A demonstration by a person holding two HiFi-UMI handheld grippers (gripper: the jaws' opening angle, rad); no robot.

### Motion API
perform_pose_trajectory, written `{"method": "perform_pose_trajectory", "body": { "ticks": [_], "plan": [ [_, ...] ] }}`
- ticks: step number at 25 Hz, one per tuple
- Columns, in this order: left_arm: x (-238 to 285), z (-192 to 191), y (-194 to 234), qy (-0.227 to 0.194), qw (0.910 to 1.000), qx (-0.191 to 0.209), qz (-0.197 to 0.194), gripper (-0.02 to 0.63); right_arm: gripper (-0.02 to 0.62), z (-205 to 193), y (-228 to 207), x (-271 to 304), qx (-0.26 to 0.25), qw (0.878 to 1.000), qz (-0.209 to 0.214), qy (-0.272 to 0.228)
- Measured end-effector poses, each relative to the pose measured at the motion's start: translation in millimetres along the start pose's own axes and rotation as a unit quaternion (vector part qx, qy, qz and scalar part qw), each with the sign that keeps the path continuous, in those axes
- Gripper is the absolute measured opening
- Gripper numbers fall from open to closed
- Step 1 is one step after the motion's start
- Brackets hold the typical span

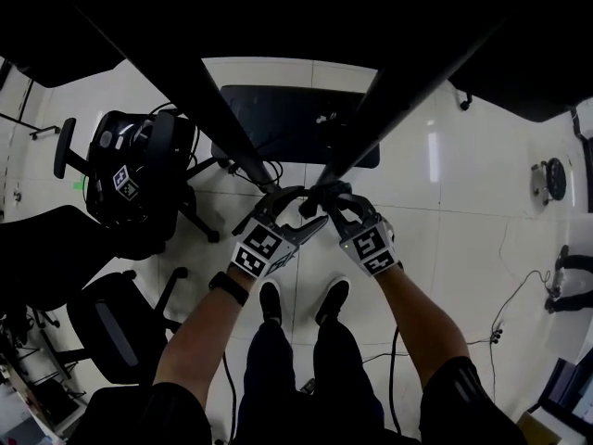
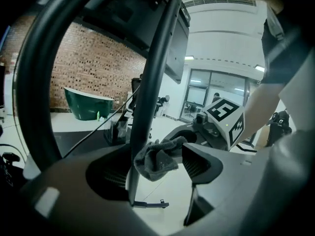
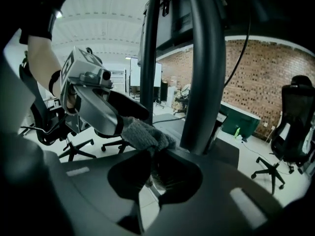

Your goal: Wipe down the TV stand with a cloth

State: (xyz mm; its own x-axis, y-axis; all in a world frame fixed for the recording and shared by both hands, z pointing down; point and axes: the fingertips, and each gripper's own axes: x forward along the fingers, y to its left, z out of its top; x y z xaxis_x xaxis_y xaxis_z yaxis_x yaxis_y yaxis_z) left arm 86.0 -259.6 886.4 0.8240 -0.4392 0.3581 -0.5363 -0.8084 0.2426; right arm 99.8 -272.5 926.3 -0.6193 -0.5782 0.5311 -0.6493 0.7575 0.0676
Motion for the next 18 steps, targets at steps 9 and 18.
{"method": "perform_pose_trajectory", "body": {
  "ticks": [9,18],
  "plan": [
    [-132.9,110.3,-64.5,-0.076,0.9950,0.063,-0.016,0.348,0.035,152.0,35.9,-114.9,0.014,0.992,-0.053,-0.116],
    [-251.2,219.9,-115.7,-0.153,0.9804,0.119,-0.034,0.348,0.035,303.0,91.8,-227.0,0.019,0.975,-0.069,-0.212]
  ]
}}
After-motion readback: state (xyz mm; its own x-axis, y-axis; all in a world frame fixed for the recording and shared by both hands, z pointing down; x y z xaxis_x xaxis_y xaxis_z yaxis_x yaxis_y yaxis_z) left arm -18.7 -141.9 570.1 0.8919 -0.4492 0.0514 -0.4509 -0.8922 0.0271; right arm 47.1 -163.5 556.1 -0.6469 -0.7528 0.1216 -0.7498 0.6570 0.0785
